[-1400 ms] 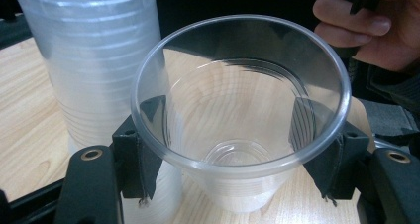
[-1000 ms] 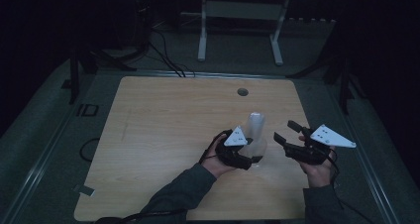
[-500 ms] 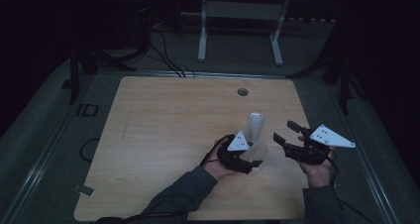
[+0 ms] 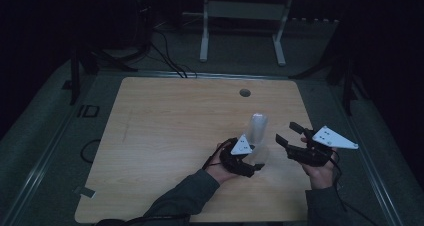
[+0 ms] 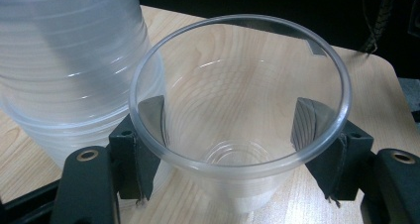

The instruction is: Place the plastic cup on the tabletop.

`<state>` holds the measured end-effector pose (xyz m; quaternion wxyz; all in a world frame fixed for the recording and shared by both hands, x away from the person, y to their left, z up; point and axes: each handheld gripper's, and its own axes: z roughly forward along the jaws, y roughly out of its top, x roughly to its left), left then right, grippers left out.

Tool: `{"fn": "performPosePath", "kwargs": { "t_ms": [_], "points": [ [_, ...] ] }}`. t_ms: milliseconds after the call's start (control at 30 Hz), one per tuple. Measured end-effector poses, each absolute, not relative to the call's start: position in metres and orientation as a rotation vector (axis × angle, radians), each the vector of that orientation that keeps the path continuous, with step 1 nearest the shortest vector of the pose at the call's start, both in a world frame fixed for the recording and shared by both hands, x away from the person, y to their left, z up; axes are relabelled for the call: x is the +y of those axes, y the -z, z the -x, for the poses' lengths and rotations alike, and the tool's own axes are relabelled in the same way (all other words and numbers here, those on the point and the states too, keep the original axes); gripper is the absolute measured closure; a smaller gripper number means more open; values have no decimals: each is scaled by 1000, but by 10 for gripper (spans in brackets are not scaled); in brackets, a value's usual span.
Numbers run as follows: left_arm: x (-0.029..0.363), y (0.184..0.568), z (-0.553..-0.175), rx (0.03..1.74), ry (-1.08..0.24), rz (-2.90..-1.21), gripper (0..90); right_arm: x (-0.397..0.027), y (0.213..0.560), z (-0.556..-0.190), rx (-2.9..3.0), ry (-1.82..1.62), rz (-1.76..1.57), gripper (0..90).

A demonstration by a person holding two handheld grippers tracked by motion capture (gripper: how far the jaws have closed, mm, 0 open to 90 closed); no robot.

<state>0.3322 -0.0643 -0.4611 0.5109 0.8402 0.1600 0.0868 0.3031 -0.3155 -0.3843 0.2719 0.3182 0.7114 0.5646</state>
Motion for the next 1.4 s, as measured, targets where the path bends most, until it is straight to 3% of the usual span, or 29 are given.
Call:
{"fn": "performPosePath", "kwargs": {
  "t_ms": [933, 1400],
  "points": [
    [-70, 476, -329, 384, -197, -2038, 286, -315, 385, -303, 1920, -1521, -852, 288],
    [-73, 477, -324, 375, -180, -2063, 190, -315, 386, -303, 1921, -1522, -852, 288]
  ]
}}
